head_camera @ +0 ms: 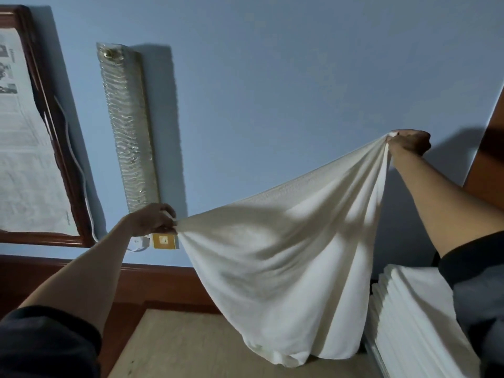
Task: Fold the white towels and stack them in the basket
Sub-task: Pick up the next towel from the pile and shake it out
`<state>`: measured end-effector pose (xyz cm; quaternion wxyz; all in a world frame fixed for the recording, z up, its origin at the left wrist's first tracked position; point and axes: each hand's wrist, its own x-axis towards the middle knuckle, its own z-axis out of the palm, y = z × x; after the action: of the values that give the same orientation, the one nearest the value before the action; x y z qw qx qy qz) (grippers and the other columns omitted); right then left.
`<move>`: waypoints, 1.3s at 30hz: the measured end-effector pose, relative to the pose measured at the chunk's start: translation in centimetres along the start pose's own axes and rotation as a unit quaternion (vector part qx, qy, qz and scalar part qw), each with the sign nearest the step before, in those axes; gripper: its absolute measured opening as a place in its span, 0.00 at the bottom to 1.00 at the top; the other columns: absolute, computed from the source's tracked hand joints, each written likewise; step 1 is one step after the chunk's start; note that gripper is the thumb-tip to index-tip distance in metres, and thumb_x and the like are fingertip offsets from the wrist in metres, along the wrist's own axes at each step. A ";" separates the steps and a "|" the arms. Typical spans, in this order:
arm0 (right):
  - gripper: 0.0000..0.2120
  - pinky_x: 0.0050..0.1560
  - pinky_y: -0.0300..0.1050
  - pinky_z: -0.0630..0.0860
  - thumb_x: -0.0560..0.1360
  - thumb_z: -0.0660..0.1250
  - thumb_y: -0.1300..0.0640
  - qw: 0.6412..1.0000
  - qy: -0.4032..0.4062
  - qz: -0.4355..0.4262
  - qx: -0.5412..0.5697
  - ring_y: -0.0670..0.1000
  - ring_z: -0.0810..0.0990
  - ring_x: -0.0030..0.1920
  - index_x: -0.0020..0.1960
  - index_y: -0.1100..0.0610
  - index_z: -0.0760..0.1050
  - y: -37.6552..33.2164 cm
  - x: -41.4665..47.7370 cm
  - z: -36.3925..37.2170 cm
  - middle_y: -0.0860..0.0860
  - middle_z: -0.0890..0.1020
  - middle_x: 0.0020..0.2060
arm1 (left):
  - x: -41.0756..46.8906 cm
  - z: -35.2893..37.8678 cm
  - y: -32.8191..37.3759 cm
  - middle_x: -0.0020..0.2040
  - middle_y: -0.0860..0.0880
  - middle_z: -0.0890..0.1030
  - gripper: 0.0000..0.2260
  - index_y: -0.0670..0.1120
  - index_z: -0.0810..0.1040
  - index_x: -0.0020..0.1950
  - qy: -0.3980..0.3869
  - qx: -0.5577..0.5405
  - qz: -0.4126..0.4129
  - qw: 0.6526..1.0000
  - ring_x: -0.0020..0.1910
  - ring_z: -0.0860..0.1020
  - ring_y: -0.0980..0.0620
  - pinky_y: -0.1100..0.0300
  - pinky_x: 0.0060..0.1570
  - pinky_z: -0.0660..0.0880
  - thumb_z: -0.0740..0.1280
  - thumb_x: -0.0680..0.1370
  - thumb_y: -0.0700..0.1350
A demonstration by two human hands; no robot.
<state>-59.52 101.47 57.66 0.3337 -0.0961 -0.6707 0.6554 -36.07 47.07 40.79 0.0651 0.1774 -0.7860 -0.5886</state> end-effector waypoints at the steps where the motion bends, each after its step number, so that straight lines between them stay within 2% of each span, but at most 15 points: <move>1: 0.12 0.50 0.31 0.71 0.75 0.70 0.65 1.000 0.001 0.001 -0.002 0.50 0.84 0.57 0.57 0.59 0.84 0.1 0.1 0.0 0.55 0.85 0.58 | -0.1 -0.2 0.1 0.44 0.36 0.78 0.09 0.35 0.76 0.49 -0.012 -0.020 0.009 1.000 0.37 0.83 0.43 0.56 0.38 0.85 0.64 0.78 0.23; 4: 0.12 0.51 0.31 0.70 0.75 0.71 0.64 1.000 0.003 0.009 0.003 0.50 0.83 0.58 0.58 0.60 0.83 0.0 0.2 -0.1 0.54 0.84 0.59 | 0.0 -0.5 0.3 0.47 0.37 0.80 0.14 0.34 0.81 0.45 -0.024 0.017 0.030 0.999 0.44 0.81 0.44 0.63 0.39 0.83 0.59 0.79 0.23; 8: 0.13 0.51 0.31 0.70 0.74 0.71 0.63 1.000 -0.001 0.017 -0.006 0.51 0.83 0.59 0.58 0.59 0.83 -0.1 0.2 0.1 0.55 0.83 0.61 | 0.2 -0.2 0.5 0.50 0.39 0.86 0.19 0.34 0.86 0.52 -0.009 0.115 0.037 0.993 0.47 0.82 0.45 0.65 0.44 0.82 0.56 0.78 0.24; 10: 0.13 0.51 0.31 0.69 0.74 0.71 0.63 1.000 0.005 0.021 -0.006 0.51 0.83 0.59 0.58 0.59 0.83 0.1 0.2 0.1 0.55 0.82 0.61 | 0.5 -0.1 0.7 0.49 0.40 0.86 0.17 0.35 0.87 0.51 -0.008 0.106 0.032 0.994 0.47 0.82 0.45 0.63 0.46 0.83 0.59 0.78 0.24; 13: 0.13 0.51 0.32 0.70 0.74 0.70 0.64 0.999 0.010 0.031 0.001 0.50 0.83 0.59 0.58 0.59 0.82 0.3 0.1 -0.2 0.54 0.82 0.61 | 0.4 0.2 0.9 0.42 0.39 0.80 0.07 0.29 0.81 0.47 -0.012 0.017 0.004 1.000 0.40 0.79 0.45 0.61 0.43 0.83 0.64 0.79 0.29; 15: 0.14 0.52 0.33 0.70 0.74 0.69 0.64 0.999 0.021 0.042 0.005 0.49 0.82 0.59 0.59 0.59 0.81 0.3 0.2 -0.1 0.53 0.81 0.62 | 0.4 0.0 0.8 0.39 0.41 0.77 0.05 0.32 0.80 0.44 -0.028 -0.011 0.003 1.000 0.38 0.78 0.47 0.62 0.41 0.83 0.69 0.79 0.32; 18: 0.19 0.53 0.35 0.67 0.74 0.67 0.65 0.996 0.051 0.072 0.014 0.48 0.78 0.63 0.65 0.60 0.75 0.1 0.3 -0.1 0.53 0.76 0.67 | 0.4 -0.3 0.6 0.41 0.42 0.83 0.10 0.31 0.84 0.48 -0.059 0.106 0.039 0.992 0.41 0.81 0.50 0.65 0.45 0.78 0.78 0.73 0.38; 20: 0.20 0.53 0.35 0.67 0.74 0.67 0.66 0.996 0.055 0.069 0.008 0.49 0.78 0.64 0.65 0.61 0.75 0.1 0.3 -0.1 0.53 0.76 0.67 | 0.1 -0.3 0.5 0.42 0.44 0.86 0.07 0.36 0.87 0.47 -0.037 0.140 0.063 0.987 0.40 0.83 0.54 0.68 0.44 0.78 0.79 0.72 0.38; 23: 0.16 0.52 0.35 0.70 0.73 0.68 0.66 0.998 0.040 0.052 0.000 0.51 0.81 0.61 0.60 0.60 0.79 0.4 0.4 -0.2 0.53 0.79 0.63 | 0.2 -0.5 0.1 0.40 0.41 0.84 0.06 0.34 0.85 0.48 -0.022 0.091 0.066 0.993 0.38 0.83 0.53 0.68 0.40 0.79 0.77 0.73 0.35; 28: 0.08 0.54 0.36 0.71 0.75 0.67 0.67 0.998 0.044 0.041 -0.035 0.53 0.81 0.62 0.52 0.59 0.80 1.4 1.1 -0.8 0.56 0.79 0.64 | -0.1 -1.8 -0.1 0.43 0.40 0.80 0.03 0.34 0.78 0.48 0.002 -0.008 0.037 0.999 0.43 0.81 0.47 0.63 0.41 0.82 0.69 0.80 0.34; 30: 0.11 0.55 0.37 0.73 0.76 0.66 0.68 0.997 0.045 0.033 -0.045 0.55 0.81 0.61 0.56 0.61 0.82 1.6 0.7 -0.8 0.58 0.80 0.64 | -0.1 -1.7 0.4 0.42 0.42 0.77 0.05 0.37 0.76 0.45 0.031 -0.054 0.037 0.997 0.40 0.80 0.49 0.64 0.37 0.81 0.67 0.81 0.34; 32: 0.14 0.55 0.37 0.73 0.76 0.65 0.68 0.998 0.041 0.039 -0.041 0.55 0.82 0.61 0.59 0.61 0.81 2.0 0.6 -0.6 0.58 0.80 0.63 | -0.1 -1.9 0.8 0.38 0.44 0.77 0.07 0.39 0.75 0.42 0.037 -0.081 0.043 0.995 0.35 0.79 0.52 0.65 0.34 0.79 0.68 0.79 0.33; 34: 0.15 0.53 0.35 0.70 0.76 0.64 0.68 0.997 0.042 0.045 -0.038 0.54 0.81 0.61 0.60 0.61 0.81 2.1 0.5 -0.6 0.57 0.80 0.64 | -0.1 -2.7 1.1 0.35 0.45 0.75 0.11 0.39 0.74 0.39 0.019 -0.059 0.052 0.997 0.33 0.77 0.52 0.63 0.34 0.75 0.76 0.74 0.37; 36: 0.15 0.52 0.35 0.68 0.76 0.64 0.68 0.998 0.038 0.045 -0.037 0.54 0.81 0.62 0.61 0.61 0.80 2.4 0.7 -0.5 0.57 0.80 0.64 | -0.1 -3.6 1.2 0.37 0.43 0.74 0.17 0.39 0.76 0.40 0.006 -0.013 0.063 0.998 0.38 0.75 0.47 0.58 0.38 0.72 0.83 0.67 0.43; 39: 0.15 0.51 0.36 0.68 0.77 0.64 0.67 0.997 0.031 0.047 -0.052 0.56 0.81 0.63 0.62 0.61 0.80 2.6 0.4 -0.4 0.58 0.78 0.67 | -0.2 -4.0 1.4 0.43 0.41 0.80 0.17 0.36 0.79 0.48 0.017 -0.020 0.078 0.997 0.45 0.80 0.46 0.60 0.43 0.79 0.80 0.66 0.42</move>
<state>-60.35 102.36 55.28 0.3178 -0.1654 -0.6875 0.6317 -34.91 43.84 43.30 0.1273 0.1245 -0.7846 -0.5939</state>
